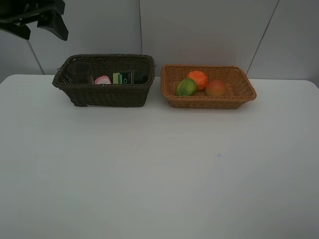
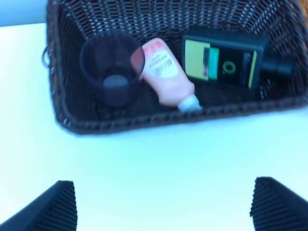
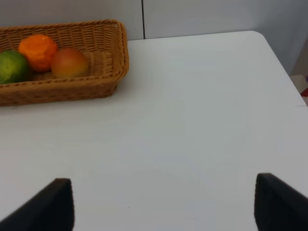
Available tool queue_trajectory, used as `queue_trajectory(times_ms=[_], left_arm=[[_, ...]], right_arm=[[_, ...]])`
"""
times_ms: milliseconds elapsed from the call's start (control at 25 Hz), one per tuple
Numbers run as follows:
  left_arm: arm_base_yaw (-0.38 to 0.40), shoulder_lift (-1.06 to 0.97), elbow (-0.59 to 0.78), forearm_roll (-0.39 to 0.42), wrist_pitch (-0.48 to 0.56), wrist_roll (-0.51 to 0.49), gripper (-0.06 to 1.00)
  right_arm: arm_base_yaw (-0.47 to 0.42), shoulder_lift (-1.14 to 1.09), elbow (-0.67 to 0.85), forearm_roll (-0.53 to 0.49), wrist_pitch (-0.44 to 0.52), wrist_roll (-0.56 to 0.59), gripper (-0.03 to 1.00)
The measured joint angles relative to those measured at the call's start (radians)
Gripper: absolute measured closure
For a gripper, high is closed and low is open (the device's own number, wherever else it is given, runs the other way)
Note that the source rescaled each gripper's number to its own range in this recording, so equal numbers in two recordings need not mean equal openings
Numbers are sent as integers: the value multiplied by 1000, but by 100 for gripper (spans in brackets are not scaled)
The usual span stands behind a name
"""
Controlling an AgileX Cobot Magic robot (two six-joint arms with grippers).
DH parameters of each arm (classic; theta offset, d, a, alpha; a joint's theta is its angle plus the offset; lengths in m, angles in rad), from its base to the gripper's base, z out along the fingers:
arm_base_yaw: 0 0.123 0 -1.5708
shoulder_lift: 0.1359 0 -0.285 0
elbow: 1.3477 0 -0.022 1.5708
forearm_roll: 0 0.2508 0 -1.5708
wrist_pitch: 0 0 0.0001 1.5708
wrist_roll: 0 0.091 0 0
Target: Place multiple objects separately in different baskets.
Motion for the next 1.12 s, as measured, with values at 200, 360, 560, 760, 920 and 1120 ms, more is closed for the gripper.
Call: queue_trajectory(times_ms=[200, 360, 560, 760, 920, 1120], left_arm=[[0, -325, 228, 0, -7, 11, 1], [0, -568, 392, 0, 2, 20, 1], [0, -872, 561, -25, 20, 32, 1], [0, -1068, 601, -77, 147, 91, 1], [0, -1175, 602, -103, 238, 140, 1], [0, -1291, 629, -103, 303, 164, 1]], right_arm=[[0, 0, 0, 0, 0, 0, 27], [0, 0, 0, 0, 0, 0, 27], [0, 0, 0, 0, 0, 0, 27], [0, 0, 0, 0, 0, 0, 27], [0, 0, 0, 0, 0, 0, 27], [0, 0, 0, 0, 0, 0, 27]])
